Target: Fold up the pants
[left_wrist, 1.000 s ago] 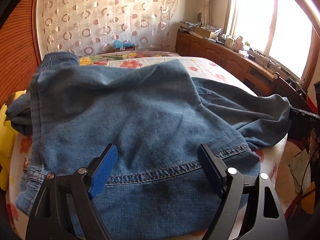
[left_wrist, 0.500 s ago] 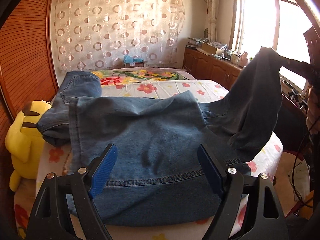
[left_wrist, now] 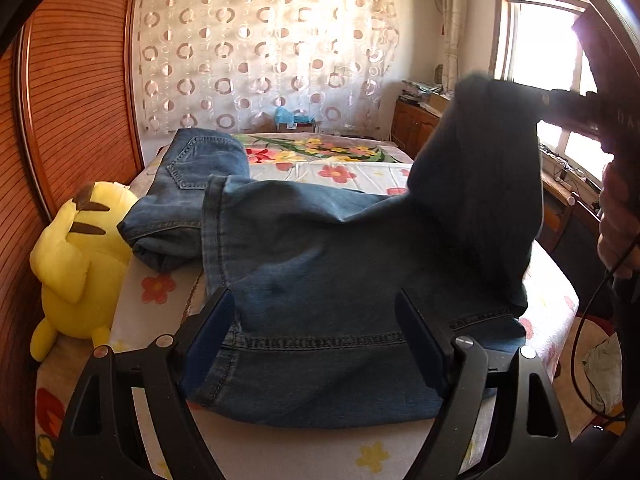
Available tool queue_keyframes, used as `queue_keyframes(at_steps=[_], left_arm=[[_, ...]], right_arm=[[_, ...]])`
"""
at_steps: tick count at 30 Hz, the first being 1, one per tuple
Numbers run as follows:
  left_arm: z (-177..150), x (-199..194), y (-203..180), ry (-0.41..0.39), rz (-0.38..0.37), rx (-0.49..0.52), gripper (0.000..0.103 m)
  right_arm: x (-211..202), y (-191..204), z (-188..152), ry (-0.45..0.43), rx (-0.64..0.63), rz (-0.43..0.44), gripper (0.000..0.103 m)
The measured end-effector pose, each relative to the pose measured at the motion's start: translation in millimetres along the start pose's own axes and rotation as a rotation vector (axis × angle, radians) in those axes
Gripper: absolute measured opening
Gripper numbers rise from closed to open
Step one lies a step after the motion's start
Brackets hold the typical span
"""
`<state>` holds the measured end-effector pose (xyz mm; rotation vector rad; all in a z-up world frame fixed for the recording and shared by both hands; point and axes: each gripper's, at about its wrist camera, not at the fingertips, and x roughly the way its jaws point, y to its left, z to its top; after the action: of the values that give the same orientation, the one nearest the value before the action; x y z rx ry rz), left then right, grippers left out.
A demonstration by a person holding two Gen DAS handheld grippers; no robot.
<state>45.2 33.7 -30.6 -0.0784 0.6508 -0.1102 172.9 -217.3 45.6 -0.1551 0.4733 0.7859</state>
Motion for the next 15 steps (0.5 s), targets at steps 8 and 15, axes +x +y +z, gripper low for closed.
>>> queue_keyframes(at_steps=[8,15], left_arm=[[-4,10,-4,0.017,-0.015,0.002,0.083],[-9,25,-11,0.043,-0.024,0.018,0.083]], right_arm=[[11,-21,12,0.033,0.026,-0.071,0.027],[6,-24,-20,0.094,0.089,-0.131,0.039]])
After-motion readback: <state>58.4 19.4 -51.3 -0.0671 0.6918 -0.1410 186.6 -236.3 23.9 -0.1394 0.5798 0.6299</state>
